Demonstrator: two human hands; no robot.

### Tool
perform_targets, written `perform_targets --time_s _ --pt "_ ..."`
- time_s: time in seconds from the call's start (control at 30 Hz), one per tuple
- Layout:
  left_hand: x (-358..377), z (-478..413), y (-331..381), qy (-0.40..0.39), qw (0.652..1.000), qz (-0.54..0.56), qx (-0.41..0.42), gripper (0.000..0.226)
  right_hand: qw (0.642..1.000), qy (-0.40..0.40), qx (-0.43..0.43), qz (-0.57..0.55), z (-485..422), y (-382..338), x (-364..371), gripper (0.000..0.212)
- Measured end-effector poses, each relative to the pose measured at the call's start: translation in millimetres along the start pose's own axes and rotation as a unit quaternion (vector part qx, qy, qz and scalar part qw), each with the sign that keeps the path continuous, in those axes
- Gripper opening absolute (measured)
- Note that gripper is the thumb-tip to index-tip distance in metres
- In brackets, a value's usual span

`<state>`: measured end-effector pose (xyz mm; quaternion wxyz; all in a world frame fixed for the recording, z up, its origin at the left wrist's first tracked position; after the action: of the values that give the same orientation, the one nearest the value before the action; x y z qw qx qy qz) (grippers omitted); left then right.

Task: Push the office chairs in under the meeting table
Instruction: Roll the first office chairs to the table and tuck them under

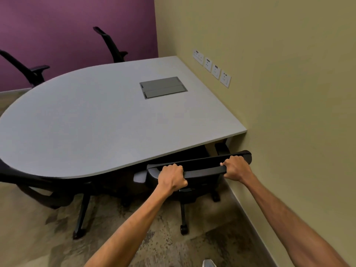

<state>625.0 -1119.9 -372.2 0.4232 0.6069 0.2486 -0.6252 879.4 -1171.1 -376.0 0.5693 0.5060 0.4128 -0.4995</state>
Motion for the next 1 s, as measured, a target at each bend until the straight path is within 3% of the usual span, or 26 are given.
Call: perform_targets --time_s 0.2,0.37,1.0 --pt "18.5 -20.1 33.4 -0.024 0.998 -0.011 -0.056 0.022 0.998 -0.039 -0.045 -0.021 -20.5 35.8 20.6 0.048" --pt "1.3 -63.2 59.9 0.008 0.994 -0.007 -0.105 0.021 0.996 0.007 -0.092 -0.007 -71.3 82.6 -0.7 0.037" --pt "-7.2 -164.0 48.4 -0.003 0.99 -0.022 -0.143 0.025 0.989 0.042 -0.138 -0.026 -164.9 128.2 5.5 0.035"
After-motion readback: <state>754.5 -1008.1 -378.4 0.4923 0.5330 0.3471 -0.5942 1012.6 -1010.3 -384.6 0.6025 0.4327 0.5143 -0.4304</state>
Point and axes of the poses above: each hand's wrist, its own z-axis away from the middle knuckle, its own x-axis out of the palm, y = z × x, the point moved 2 cm from there along -z, towards the middle knuckle, and after that the axes turned 2 degrees about -x, right-handed, at the moved point
